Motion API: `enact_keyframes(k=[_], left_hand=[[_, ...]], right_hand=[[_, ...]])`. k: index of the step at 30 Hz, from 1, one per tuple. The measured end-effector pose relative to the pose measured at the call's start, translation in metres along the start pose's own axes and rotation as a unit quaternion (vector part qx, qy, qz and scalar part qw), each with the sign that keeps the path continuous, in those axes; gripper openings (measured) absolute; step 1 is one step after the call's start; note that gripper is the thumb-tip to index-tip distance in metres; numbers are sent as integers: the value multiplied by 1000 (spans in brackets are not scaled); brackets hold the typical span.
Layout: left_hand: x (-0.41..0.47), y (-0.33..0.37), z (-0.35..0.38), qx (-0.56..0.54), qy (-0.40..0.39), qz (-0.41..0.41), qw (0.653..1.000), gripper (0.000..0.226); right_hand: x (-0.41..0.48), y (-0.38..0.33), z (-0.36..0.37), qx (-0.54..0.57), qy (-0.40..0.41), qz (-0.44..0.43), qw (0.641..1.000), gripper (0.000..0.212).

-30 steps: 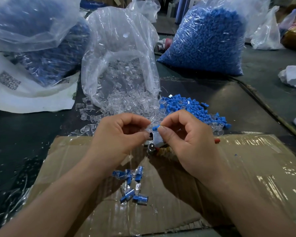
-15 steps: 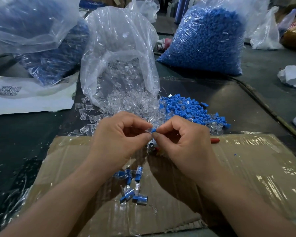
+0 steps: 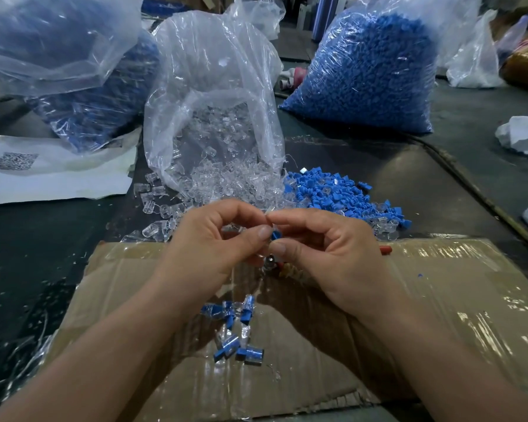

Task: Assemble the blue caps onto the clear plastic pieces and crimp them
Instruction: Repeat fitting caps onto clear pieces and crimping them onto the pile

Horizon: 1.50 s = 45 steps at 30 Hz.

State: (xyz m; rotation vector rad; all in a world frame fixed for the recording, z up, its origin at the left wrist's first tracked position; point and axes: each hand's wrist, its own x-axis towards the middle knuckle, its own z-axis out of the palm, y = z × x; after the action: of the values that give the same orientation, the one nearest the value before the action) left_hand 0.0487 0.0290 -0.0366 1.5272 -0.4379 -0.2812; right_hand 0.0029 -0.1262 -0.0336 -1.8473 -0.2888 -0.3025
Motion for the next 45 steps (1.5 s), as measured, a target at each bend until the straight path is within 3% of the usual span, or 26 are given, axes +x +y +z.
enact_keyframes(k=[2, 6, 9, 15, 21, 26, 35, 45], left_hand=[[0, -1, -1, -13, -13, -18, 1000, 9], [1, -1, -3, -13, -11, -40, 999, 11], [1, 1, 0, -32, -20, -67, 997, 15], [1, 3, -1, -70, -24, -107, 992, 15], [1, 5, -1, -102, -35, -110, 988, 9], [1, 7, 0, -122, -34, -111, 986, 25], [0, 10, -1, -118, -35, -119, 985, 27], [0, 10, -2, -131, -32, -125, 983, 13]], right_hand=[[-1, 2, 2, -15, 10, -7, 1000, 27], [-1, 3, 4, -49, 29, -26, 998, 44], [0, 5, 4, -58, 26, -34, 997, 33], [1, 5, -3, -95, -33, -61, 993, 36], [0, 7, -6, -166, -21, -104, 980, 23], [1, 7, -5, -181, -1, -127, 975, 23], [0, 6, -2, -180, 19, -128, 975, 21], [-1, 7, -2, -269, 3, -159, 950, 25]])
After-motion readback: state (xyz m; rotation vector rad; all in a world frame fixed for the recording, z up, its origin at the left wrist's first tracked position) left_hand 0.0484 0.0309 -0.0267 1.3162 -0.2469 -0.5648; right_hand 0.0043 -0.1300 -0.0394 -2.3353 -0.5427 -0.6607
